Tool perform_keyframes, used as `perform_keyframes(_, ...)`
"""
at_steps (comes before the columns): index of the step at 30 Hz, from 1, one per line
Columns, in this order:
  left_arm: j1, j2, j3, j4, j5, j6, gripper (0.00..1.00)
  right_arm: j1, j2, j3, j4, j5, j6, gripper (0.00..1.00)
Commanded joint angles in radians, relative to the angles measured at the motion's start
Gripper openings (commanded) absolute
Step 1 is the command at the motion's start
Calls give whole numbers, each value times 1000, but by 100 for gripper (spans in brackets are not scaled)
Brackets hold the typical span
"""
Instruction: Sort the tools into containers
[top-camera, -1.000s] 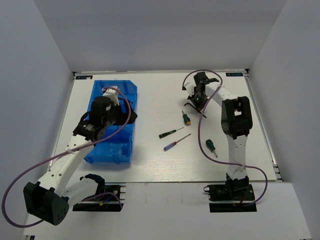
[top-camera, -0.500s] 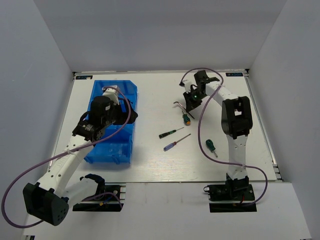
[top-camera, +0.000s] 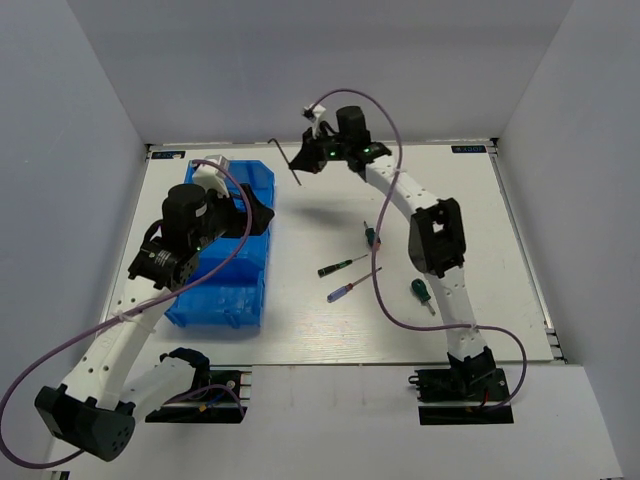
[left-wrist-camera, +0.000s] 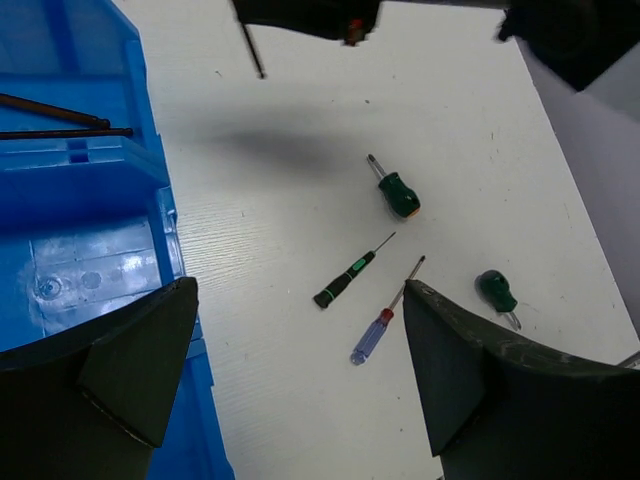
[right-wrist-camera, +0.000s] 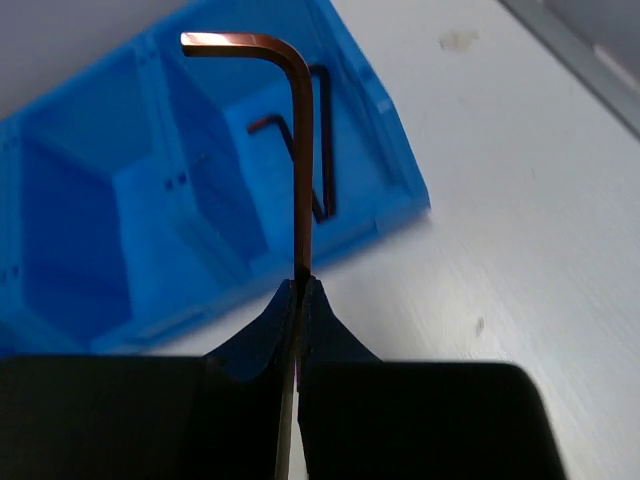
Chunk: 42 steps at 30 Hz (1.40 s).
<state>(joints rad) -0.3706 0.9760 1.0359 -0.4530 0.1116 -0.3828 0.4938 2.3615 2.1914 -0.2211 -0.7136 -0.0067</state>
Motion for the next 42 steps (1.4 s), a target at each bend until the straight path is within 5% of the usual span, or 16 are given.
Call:
perform_keyframes(1,-7,-42,55,-53,-18,-2,94,78,114,91,311,-31,132,0)
perform_keyframes(10,-7,-51,82,-112,-39,-2,94,180,255,192,531,163,11,0)
perform_keyframes(23,-7,-33,64,-92,-18,16,94,192,268,104,505,117,-76,0)
perform_keyframes(28,-7,-33,64,-92,-18,16,94,196,251,48,462,33,-108,34)
perform_keyframes(39,-7,-42,36,-62,20,7,93,183,38,-120,485,77,-72,45)
perform_keyframes(42,-7,30,36,-62,94,16,76,152,-124,-252,442,245,-61,37)
